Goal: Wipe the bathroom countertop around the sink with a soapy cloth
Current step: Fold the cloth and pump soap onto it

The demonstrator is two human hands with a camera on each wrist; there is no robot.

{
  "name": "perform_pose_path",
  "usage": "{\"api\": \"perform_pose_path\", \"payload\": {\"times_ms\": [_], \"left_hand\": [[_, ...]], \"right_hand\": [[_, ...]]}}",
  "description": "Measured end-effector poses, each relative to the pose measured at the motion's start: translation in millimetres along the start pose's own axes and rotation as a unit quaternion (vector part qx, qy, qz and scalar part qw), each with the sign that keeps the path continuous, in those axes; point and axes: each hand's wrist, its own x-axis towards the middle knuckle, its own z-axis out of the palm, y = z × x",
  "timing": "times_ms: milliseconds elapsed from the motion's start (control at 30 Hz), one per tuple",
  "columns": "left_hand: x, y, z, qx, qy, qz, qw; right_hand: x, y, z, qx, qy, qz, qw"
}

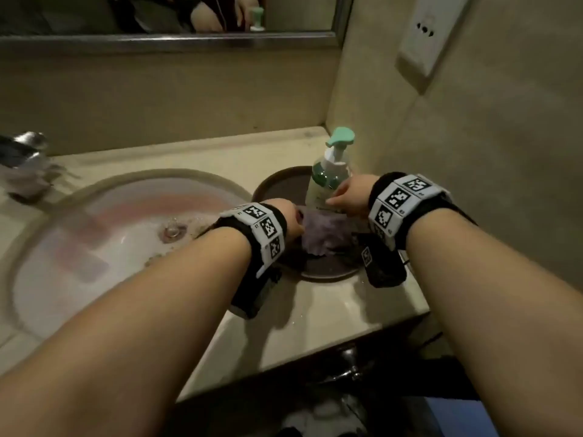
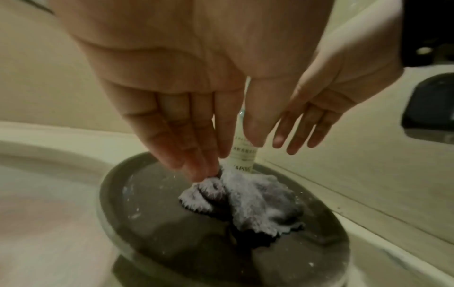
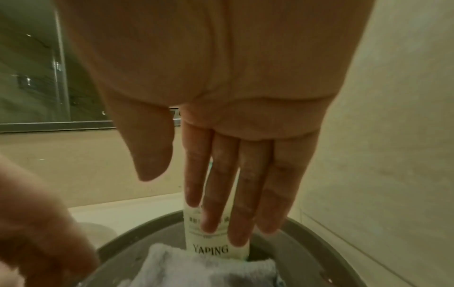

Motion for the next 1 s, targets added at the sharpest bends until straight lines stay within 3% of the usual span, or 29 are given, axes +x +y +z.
{"api": "perform_pose_path", "payload": {"times_ms": [200,467,700,833,1000], "left_hand": [[23,1,22,-0.110,0.006,-0.074,0.991],[42,13,28,-0.271,0.075,-0.122,0.952],[28,15,22,-0.358,0.121,-0.055,0.924],[17,9,7,-0.379,0.147,0.004,0.914],[2,5,-11,-0.419,0.115,0.043,0.899]], "right_hand": [[14,20,21,0.024,-0.040,-0.014,0.999],[24,40,48,0.175,-0.027,-0.014,0.984],[19,54,45,0.302,0.000,-0.013,0.953],[15,53,39,0.299,0.025,-0.013,0.954],[12,42,39,0.291,0.040,-0.031,0.955]]}}
